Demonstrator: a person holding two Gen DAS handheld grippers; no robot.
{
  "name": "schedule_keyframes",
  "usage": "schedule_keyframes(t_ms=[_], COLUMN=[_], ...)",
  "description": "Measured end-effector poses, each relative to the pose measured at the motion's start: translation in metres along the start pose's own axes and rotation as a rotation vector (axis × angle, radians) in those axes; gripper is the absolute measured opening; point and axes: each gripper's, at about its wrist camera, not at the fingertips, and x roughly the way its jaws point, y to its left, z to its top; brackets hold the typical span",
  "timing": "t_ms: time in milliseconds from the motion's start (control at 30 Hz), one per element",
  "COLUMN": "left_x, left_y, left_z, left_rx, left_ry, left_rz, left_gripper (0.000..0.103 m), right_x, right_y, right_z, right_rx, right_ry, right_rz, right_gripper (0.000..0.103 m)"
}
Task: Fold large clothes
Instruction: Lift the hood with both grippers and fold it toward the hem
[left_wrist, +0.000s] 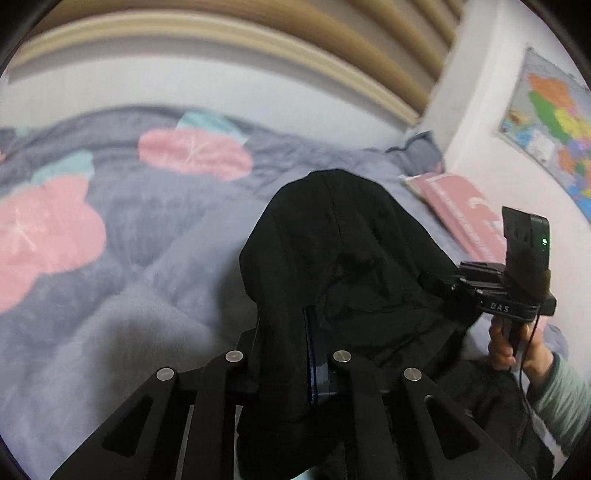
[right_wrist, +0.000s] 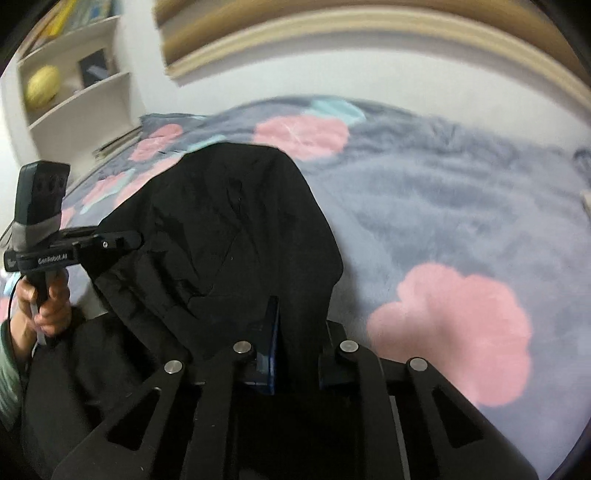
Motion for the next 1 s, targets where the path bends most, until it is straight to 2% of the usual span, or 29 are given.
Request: schedule_keyframes(t_ms=[133,233,400,500,633,700,800,933,967,1000], left_x=[-0.065,-0.113,-0.195,-0.229,-0.251,-0.249,-0.245,-0.265,-0.272,-0.283], left_y=[-0.037,-0.064,-0.113,-0.134,-0.156,-0.161,-0.153,-0.150,-0.151,-0.152], left_z=[-0.012,-0.026,-0.078,-0.122,-0.189,-0.223,-0.257,-0.274,-0.273,-0.269], left_rx=[0.084,0.132,0.185,0.216,0.257,0.258,0.176,0.139,0.133,0.128], left_ry=[-0.060,-0.097,-0.156,-0.144,-0.039,0.029,0.110,0.116,0.107,0.085], left_rz=[0.004,-0.008,-0.055,-0.055,-0.042,0.008,0.078,0.136,0.136,0.136], left_gripper=[0.014,0.014,0.014,0.014,0.017,0.018,0.019,0.019,0.019,0.019], right_x=[-0.065,-0.118,-0.195,-0.237,-0.263,-0.260,-0.243,-0.241,-0.251,-0.264], right_y=[0.039,0.066,0.114,0.149,0.187,0.200,0.203,0.193,0.194,0.195], right_z=[-0.005,-0.021,-0.065,-0.107,-0.168,-0.198,-0.232,-0.242,-0.242,-0.241], right_rx=[-0.106,-0.141,-0.184,-0.210,-0.251,-0.251,-0.210,-0.105,-0.105,-0.113], right_ry=[-0.064,-0.122,-0.191,-0.216,-0.185,-0.135,-0.042,0.049,0.039,0.017], right_rz=[-0.029,-0.038,-0.078,-0.083,-0.130,-0.139,-0.187,-0.186,-0.194,-0.220], right_gripper=[0.016,0.016,0.016,0.016,0.016,0.016,0.016,0.018,0.020,0.028])
